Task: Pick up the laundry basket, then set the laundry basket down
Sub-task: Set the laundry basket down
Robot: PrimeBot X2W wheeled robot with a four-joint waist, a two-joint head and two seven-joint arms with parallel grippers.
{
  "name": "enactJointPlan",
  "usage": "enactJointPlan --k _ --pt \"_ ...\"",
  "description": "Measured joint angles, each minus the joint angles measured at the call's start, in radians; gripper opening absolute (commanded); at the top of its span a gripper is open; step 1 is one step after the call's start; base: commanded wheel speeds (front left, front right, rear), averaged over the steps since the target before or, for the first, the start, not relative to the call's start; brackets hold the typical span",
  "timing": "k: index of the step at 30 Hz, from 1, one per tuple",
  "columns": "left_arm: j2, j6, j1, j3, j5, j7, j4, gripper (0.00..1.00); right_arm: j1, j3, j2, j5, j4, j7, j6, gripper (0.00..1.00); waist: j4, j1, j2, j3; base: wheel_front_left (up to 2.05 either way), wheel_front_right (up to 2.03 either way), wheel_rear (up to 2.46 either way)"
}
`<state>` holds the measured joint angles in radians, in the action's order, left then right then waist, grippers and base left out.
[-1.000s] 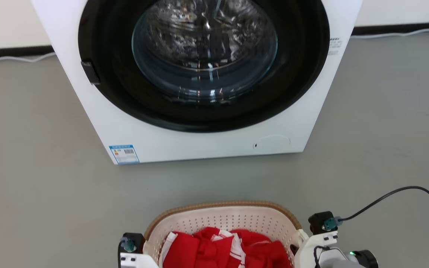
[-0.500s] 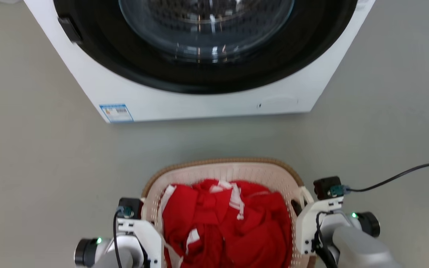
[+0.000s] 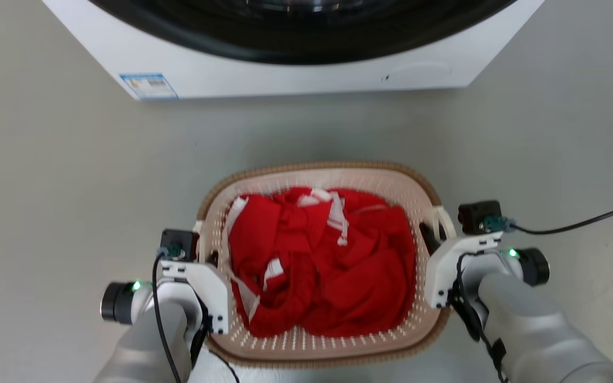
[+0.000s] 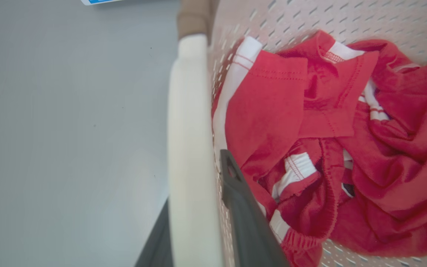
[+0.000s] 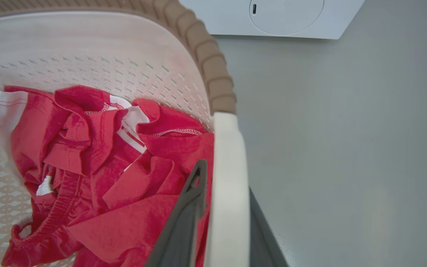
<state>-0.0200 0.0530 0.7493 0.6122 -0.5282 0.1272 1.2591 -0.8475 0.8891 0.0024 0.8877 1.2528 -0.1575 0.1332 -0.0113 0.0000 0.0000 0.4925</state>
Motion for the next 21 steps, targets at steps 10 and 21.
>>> enactJointPlan --k 10,21 --pt "0.006 0.000 0.091 0.000 -0.001 0.061 0.000 0.00 -0.096 -0.019 -0.003 -0.020 0.012 -0.048 0.000 0.00 0.010 0.0000 0.0000 0.139 0.00 0.00 0.00" --pt "0.012 0.000 0.161 0.005 -0.001 0.104 -0.001 0.00 -0.164 -0.063 -0.005 -0.062 0.018 -0.079 0.000 0.00 0.014 0.0000 0.0000 0.259 0.00 0.00 0.00"
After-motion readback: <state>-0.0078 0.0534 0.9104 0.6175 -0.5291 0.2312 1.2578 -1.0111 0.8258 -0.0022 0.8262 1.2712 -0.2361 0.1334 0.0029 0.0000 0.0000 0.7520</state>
